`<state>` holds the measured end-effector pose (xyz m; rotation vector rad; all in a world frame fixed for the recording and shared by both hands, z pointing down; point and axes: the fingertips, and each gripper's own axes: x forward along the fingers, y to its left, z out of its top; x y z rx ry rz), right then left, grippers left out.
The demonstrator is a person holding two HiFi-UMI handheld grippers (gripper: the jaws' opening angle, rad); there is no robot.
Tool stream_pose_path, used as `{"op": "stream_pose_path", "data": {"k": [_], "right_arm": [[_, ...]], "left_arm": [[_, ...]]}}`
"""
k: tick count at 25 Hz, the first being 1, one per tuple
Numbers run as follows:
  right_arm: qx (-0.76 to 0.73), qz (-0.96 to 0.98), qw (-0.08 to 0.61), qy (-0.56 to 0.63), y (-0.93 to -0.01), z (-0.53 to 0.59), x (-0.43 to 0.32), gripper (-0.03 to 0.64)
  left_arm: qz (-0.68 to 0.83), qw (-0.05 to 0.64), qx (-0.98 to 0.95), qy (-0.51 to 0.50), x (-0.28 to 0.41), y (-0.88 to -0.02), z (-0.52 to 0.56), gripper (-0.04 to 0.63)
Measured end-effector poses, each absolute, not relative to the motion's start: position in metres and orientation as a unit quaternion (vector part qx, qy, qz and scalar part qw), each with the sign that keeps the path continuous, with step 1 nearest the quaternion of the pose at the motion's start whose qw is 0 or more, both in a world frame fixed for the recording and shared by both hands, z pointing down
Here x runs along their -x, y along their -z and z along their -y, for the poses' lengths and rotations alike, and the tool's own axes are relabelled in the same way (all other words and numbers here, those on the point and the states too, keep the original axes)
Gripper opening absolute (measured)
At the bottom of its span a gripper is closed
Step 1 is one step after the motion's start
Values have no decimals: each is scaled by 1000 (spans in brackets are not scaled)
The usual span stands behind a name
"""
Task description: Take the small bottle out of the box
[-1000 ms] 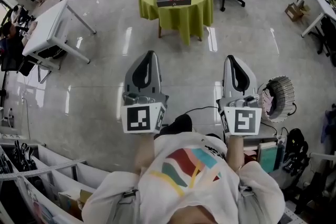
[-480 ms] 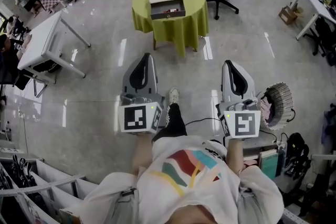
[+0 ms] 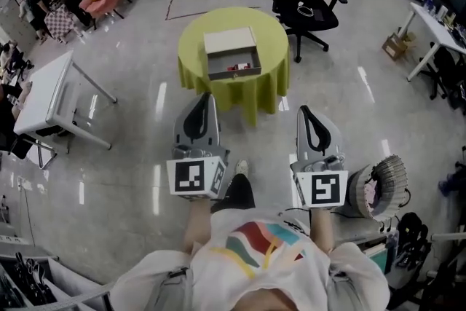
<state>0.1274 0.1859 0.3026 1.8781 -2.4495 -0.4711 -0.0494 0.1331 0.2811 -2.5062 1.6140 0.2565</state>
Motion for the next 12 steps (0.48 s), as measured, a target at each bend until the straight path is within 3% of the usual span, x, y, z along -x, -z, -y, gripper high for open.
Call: {"op": "stream_pose_path", "data": {"k": [12], "right_arm": [[-593,793,11,139,-274,26,-87,4]], "left_arm": [[-497,77,860,-84,49,-253,75,17]]}}
